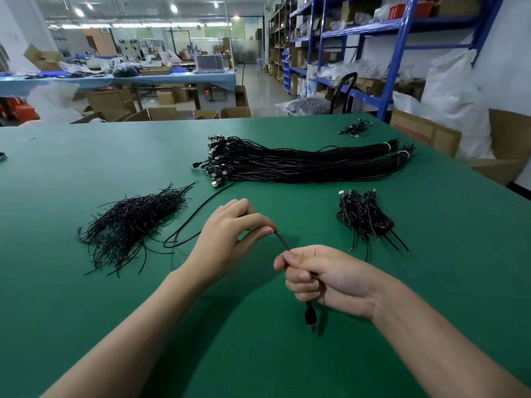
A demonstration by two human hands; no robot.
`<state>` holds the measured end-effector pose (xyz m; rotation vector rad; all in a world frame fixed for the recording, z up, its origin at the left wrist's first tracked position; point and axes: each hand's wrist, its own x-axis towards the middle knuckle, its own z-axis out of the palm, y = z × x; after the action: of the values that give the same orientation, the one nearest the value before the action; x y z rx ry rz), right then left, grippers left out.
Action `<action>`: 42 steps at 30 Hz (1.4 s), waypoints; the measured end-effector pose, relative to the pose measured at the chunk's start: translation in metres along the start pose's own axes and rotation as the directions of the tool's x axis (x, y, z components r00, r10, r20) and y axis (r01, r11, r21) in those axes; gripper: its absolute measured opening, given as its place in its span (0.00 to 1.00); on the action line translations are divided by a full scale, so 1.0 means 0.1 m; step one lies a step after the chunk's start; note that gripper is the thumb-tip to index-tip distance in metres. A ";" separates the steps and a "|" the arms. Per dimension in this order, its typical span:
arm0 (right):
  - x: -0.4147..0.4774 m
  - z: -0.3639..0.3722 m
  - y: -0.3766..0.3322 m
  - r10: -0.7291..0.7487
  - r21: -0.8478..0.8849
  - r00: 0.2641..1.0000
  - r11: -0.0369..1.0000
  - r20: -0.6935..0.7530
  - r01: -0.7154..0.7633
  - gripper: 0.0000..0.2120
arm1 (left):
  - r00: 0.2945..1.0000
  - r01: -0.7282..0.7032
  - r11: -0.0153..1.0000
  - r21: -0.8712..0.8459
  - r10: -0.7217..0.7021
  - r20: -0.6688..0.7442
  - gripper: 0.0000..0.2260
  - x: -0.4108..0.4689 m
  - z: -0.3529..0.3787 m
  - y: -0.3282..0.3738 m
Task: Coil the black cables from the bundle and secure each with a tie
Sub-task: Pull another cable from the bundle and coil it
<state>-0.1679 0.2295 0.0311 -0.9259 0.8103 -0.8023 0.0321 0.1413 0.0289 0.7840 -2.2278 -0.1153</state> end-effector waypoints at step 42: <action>-0.02 0.23 -0.18 -0.388 0.001 0.902 0.919 0.191 0.395 0.13 | 0.964 0.231 0.681 -0.695 -0.255 0.071 0.06 0.01 -0.19 0.29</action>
<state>-0.1530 0.2325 0.0564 -1.2015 0.4777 -1.0320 0.0303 0.1674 0.0524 0.6240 -1.8021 -1.0170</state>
